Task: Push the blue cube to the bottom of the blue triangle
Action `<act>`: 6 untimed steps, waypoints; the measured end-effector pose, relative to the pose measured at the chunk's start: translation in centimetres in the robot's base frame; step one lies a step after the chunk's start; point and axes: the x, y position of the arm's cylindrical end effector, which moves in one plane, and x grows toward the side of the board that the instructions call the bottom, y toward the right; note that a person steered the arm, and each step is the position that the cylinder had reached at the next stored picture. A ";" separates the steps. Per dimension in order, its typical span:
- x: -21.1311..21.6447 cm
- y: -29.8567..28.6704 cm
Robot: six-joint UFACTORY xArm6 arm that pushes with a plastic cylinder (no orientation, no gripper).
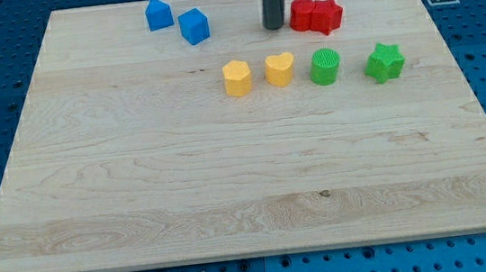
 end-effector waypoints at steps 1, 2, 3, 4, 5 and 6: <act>2.0 -4.0; 2.0 -5.4; 2.0 -5.6; 2.0 -8.4; 2.0 -11.6; 2.0 -12.3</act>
